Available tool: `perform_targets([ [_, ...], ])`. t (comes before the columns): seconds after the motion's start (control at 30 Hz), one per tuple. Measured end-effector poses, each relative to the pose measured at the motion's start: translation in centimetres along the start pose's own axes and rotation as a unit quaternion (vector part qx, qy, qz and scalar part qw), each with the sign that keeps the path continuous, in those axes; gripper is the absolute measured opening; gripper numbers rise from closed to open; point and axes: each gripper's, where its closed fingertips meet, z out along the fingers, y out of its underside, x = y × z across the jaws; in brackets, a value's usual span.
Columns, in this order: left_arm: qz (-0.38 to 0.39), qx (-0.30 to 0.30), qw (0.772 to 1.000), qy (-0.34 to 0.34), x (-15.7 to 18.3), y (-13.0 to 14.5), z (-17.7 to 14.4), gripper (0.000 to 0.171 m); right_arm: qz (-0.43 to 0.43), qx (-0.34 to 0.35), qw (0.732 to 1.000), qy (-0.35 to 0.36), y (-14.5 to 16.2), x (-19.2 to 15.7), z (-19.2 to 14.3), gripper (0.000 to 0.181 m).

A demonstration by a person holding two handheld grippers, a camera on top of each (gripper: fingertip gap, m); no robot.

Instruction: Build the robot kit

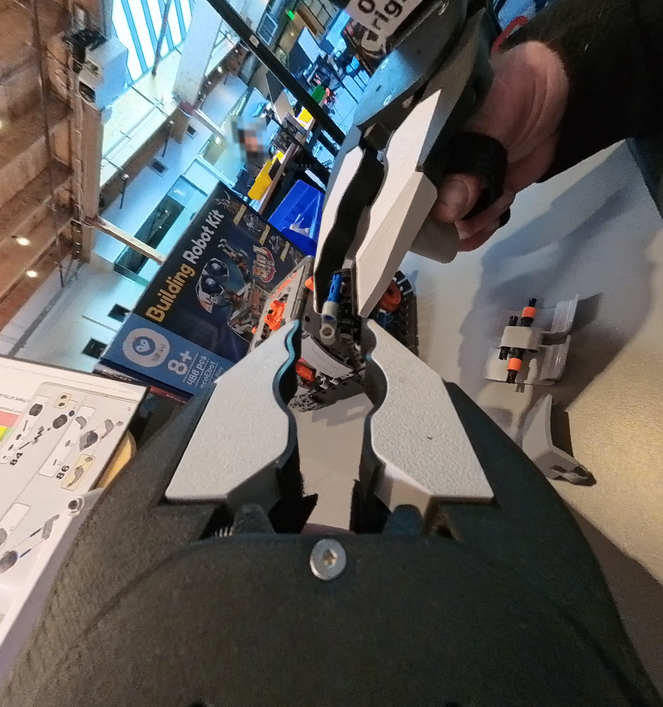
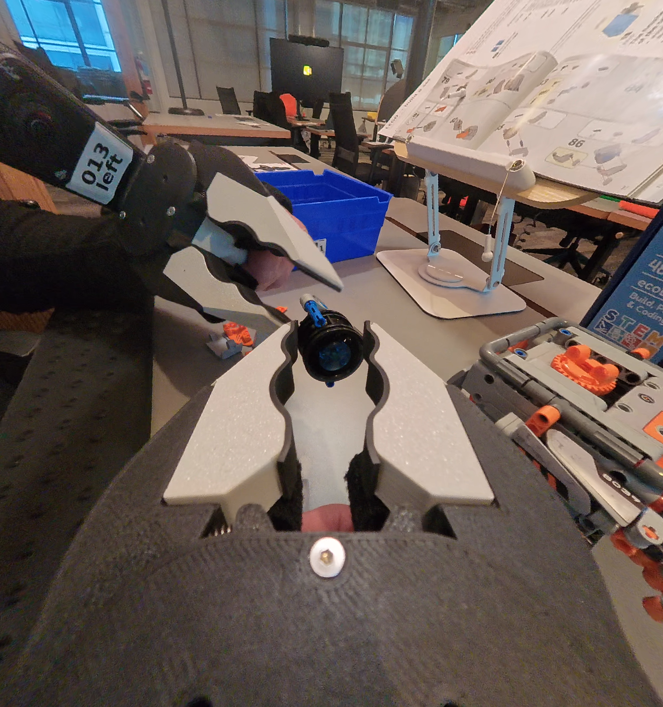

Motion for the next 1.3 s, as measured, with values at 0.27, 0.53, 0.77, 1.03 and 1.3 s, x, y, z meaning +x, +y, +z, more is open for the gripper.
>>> perform_targets([
  [0.27, -0.013, 0.019, 0.999, 0.046, 0.9, -0.7, -0.8, 0.023, -0.005, -0.004, 1.000, -0.003, 0.1, -0.1, -0.2, 0.032],
  [0.53, -0.003, 0.021, 0.999, 0.035, 1.0, -0.9, -0.6, 0.012, -0.003, -0.011, 1.000, 0.001, 0.5, 0.1, -0.1, 0.031],
  [0.77, 0.004, 0.017, 0.999, 0.036, 1.0, -0.5, -0.7, 0.005, -0.013, -0.023, 1.000, -0.007, 0.9, -0.2, 0.1, 0.032],
  [1.03, -0.029, 0.027, 0.998, 0.038, 0.5, -0.5, -0.8, 0.004, 0.003, -0.009, 1.000, -0.014, 0.6, -0.3, 0.1, 0.032],
  [1.3, -0.075, 0.045, 0.995, 0.044, 0.2, -0.8, -0.8, 0.004, 0.028, 0.004, 0.999, -0.021, 0.3, -0.2, 0.1, 0.033],
])
